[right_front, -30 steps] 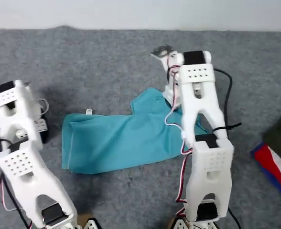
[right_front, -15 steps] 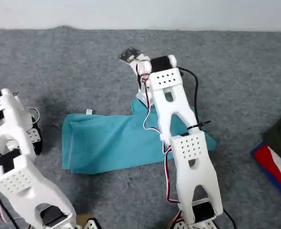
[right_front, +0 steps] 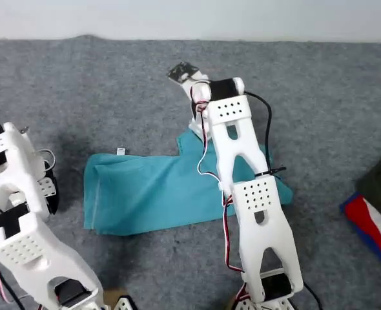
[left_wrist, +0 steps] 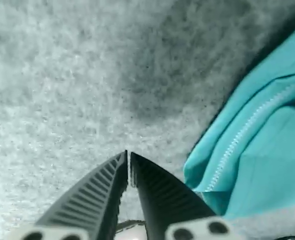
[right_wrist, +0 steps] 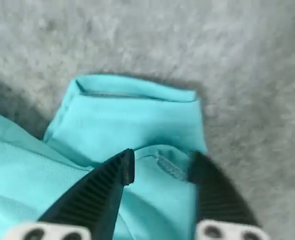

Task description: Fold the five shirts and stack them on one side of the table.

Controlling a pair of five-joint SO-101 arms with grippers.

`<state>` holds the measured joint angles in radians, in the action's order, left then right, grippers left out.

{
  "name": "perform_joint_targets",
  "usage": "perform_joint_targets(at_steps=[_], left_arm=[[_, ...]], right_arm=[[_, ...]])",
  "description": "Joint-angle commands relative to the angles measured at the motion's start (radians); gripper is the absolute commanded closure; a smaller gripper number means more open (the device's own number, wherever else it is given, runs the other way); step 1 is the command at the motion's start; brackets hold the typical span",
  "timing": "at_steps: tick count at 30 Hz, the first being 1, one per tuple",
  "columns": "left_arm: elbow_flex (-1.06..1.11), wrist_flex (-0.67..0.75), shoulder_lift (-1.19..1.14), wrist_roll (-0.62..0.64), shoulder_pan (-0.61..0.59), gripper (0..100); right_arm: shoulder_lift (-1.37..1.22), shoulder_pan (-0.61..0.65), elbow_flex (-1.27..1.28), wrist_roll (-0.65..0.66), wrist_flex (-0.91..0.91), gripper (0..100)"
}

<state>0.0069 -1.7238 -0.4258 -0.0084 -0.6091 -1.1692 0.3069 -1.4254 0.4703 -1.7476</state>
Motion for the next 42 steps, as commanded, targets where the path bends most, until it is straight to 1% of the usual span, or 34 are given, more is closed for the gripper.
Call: perform_joint_targets(at_steps=[1,3,5,7,10,11,13,20,28,30,34,39,42], left_arm=[[-0.002,-0.029,0.051,-0.012,0.006,99],[-0.002,-0.031,0.051,-0.012,0.005,99],[-0.002,-0.031,0.051,-0.012,0.005,99],[-0.002,-0.031,0.051,-0.012,0.005,99],[-0.001,-0.031,0.051,-0.012,0.003,99],[-0.001,-0.031,0.051,-0.012,0.003,99],[0.002,-0.031,0.051,-0.012,0.003,99],[0.061,-0.028,0.051,-0.014,0.005,99],[0.062,-0.028,0.051,-0.014,0.006,99],[0.062,-0.028,0.051,-0.014,0.006,99],[0.062,-0.028,0.051,-0.014,0.003,99],[0.062,-0.029,0.051,-0.015,0.003,99],[0.062,-0.029,0.051,-0.015,0.003,99]], right_arm=[[0.008,-0.021,-0.086,-0.009,-0.010,95.4],[0.010,-0.015,-0.103,-0.008,-0.036,95.3],[0.007,-0.007,-0.106,-0.008,-0.045,92.8],[0.001,-0.002,-0.101,-0.009,-0.047,85.1],[0.001,-0.001,-0.072,-0.008,-0.047,71.0],[0.001,-0.001,-0.055,-0.008,-0.048,68.1],[0.001,-0.001,-0.012,-0.008,-0.048,65.8],[0.001,0.002,0.084,-0.009,-0.048,70.6],[-0.001,-0.004,0.193,-0.005,-0.007,75.7],[-0.001,-0.004,0.207,-0.003,0.010,81.5],[0.001,-0.005,0.206,-0.008,0.019,98.4],[0.016,-0.004,0.201,-0.006,0.004,98.7],[0.028,-0.001,0.155,-0.005,-0.039,99.0]])
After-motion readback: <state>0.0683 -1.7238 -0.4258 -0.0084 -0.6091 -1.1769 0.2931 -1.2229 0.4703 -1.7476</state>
